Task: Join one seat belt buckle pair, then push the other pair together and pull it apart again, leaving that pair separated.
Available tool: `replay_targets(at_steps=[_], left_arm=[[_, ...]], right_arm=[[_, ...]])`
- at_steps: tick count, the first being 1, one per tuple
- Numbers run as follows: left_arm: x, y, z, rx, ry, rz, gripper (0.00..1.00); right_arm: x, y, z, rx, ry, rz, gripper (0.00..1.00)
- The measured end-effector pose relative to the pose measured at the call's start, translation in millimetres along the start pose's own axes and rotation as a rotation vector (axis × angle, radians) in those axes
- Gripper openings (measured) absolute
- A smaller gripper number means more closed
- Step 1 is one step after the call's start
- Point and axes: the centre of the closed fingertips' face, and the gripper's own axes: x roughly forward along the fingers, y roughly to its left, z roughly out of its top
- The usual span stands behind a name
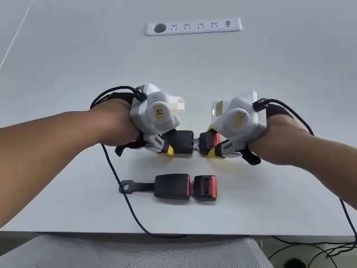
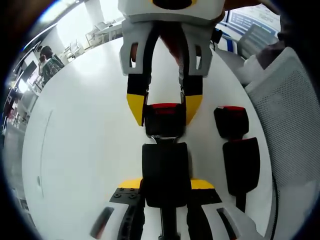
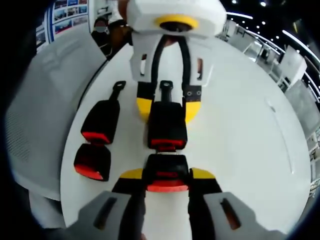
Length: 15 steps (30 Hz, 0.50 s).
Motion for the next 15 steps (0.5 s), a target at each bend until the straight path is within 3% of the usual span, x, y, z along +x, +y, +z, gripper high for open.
replay_targets(at_steps=[15], left_arm=[[-0.5,0.1,1.3,-0.010,-0.001,-0.002,0.32]], right_arm=[[-0.8,-0.2,-0.7,0.004,-0.009,0.000,0.30]])
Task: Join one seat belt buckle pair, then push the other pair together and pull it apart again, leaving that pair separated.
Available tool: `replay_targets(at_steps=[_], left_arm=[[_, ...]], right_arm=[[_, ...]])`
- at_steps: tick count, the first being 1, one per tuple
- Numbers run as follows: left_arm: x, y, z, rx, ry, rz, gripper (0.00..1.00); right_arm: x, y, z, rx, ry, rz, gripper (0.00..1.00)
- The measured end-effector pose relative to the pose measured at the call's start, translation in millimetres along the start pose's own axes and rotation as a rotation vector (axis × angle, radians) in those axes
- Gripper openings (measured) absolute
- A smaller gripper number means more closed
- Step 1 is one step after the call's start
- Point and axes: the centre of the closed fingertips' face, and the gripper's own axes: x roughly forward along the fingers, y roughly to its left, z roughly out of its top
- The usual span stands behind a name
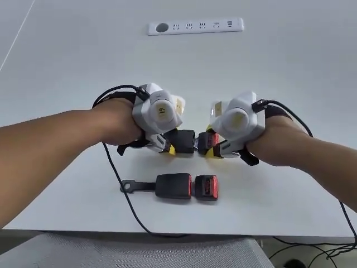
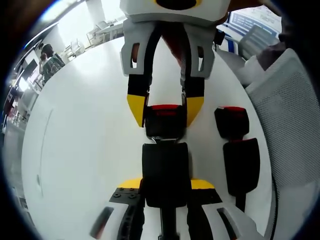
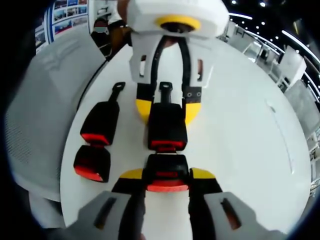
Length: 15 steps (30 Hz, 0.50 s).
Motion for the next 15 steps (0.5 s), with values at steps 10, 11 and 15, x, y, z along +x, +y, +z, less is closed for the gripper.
replay_targets(at_steps=[10,11,15], left_arm=[[-0.5,-1.1,0.2,-0.006,-0.003,0.002,0.33],[-0.3,-1.1,0.1,-0.010,-0.004,0.001,0.32],[0.9,-0.7,-0.8,-0.014,-0.001,-0.002,0.33]], right_arm=[[-7.9,-0.2,-13.7,0.004,0.011,0.004,0.31],[-9.4,-0.1,-14.3,0.012,-0.001,0.007,0.31],[-10.0,3.8,-13.4,0.008,-0.015,0.010,0.32]])
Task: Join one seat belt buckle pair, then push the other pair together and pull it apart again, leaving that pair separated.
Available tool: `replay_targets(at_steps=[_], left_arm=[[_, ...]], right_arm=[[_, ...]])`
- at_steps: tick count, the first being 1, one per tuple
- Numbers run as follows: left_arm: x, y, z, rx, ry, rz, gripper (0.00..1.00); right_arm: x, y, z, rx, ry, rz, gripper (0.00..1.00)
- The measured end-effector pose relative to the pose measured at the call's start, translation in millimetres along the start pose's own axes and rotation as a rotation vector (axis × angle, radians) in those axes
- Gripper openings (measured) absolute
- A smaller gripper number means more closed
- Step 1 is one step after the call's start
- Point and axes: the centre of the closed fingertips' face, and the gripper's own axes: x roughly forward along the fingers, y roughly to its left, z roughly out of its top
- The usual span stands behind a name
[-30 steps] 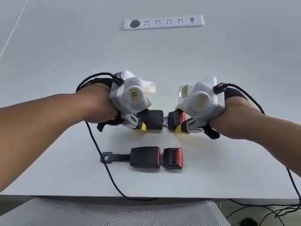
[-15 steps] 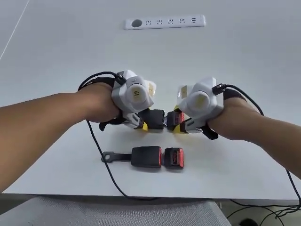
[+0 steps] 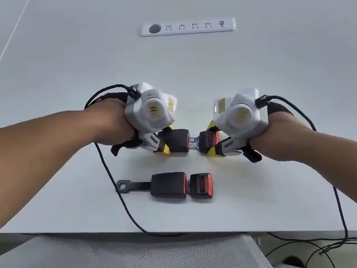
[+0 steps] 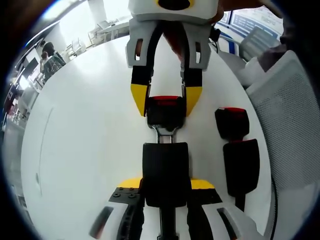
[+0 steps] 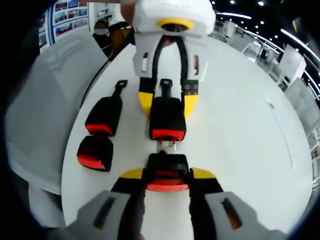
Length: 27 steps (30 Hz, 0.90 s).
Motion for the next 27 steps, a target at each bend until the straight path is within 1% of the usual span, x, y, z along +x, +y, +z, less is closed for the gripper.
replay_targets(at_steps=[2,4,6,7,10,11,13,20,27], left_arm=[[0.3,0.0,-0.3,-0.001,0.000,-0.001,0.33],[0.3,-0.3,-0.4,-0.002,0.001,-0.002,0.33],[0.6,-0.7,-0.2,0.002,0.004,-0.003,0.33],[0.8,-0.7,-0.1,0.000,0.007,-0.003,0.33],[1.0,-1.2,-0.2,-0.001,0.013,-0.005,0.33],[1.1,-1.2,0.0,-0.001,0.014,-0.004,0.33],[1.1,-1.2,-0.3,-0.002,0.016,-0.004,0.33],[0.6,-2.1,0.3,-0.007,0.018,0.000,0.34],[-0.1,-3.1,1.4,-0.013,0.025,-0.002,0.34]], right_arm=[[-2.3,1.0,-2.3,-0.006,0.000,-0.001,0.32],[-6.0,1.2,-8.8,-0.004,0.003,-0.002,0.33],[-10.8,0.6,-18.9,-0.001,0.018,-0.009,0.33],[-14.7,1.0,-23.3,0.009,0.008,-0.008,0.33],[-23.8,2.8,-36.3,0.018,0.016,-0.013,0.33],[-25.3,3.2,-37.9,0.020,0.017,-0.014,0.33],[-34.0,4.7,-48.7,0.025,0.028,-0.019,0.33],[-55.8,4.7,-80.5,0.042,0.061,-0.030,0.34],[-74.8,5.5,-106.0,0.048,0.099,-0.034,0.34]])
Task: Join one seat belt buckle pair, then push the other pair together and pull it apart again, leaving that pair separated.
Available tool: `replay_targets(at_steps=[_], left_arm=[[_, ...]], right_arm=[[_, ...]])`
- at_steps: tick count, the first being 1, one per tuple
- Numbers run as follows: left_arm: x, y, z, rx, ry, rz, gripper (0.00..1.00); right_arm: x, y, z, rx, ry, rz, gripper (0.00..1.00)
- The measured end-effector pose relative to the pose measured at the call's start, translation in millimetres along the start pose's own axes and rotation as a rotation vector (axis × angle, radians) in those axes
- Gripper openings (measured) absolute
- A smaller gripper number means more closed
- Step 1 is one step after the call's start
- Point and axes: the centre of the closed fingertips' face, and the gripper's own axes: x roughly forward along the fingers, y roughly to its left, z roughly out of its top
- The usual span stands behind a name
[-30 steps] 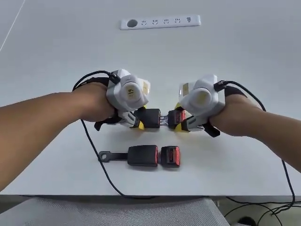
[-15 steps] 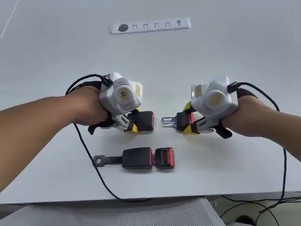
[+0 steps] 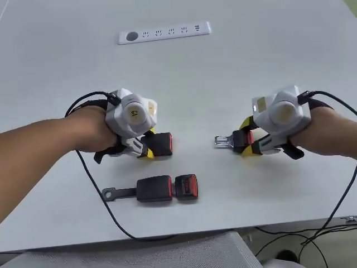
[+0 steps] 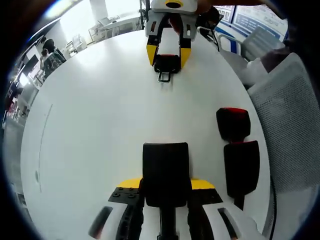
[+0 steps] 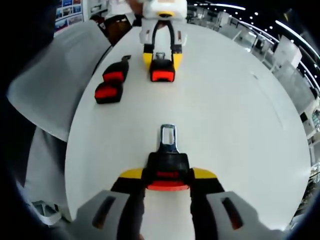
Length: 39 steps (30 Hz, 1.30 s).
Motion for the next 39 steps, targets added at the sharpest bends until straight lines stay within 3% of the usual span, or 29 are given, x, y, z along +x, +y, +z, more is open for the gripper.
replay_targets(at_steps=[8,17,27,34,39], left_arm=[[2.8,4.7,-2.6,0.000,0.003,0.000,0.34],[0.9,2.2,-1.6,0.008,0.024,0.017,0.34],[-4.3,4.5,-2.6,0.036,0.041,0.085,0.39],[-28.6,0.2,10.4,-0.049,-0.059,0.149,0.45],[-56.5,-8.5,12.3,-0.135,-0.147,0.216,0.50]], right_arm=[[-9.8,-3.6,-17.9,0.001,0.044,-0.006,0.34],[-11.0,-2.8,-20.2,0.000,0.053,-0.004,0.36],[-16.1,-10.0,-25.4,0.025,0.057,-0.071,0.48],[-40.2,-13.9,-12.8,0.124,-0.039,-0.181,0.53],[-57.4,0.2,-1.6,0.187,-0.108,-0.238,0.61]])
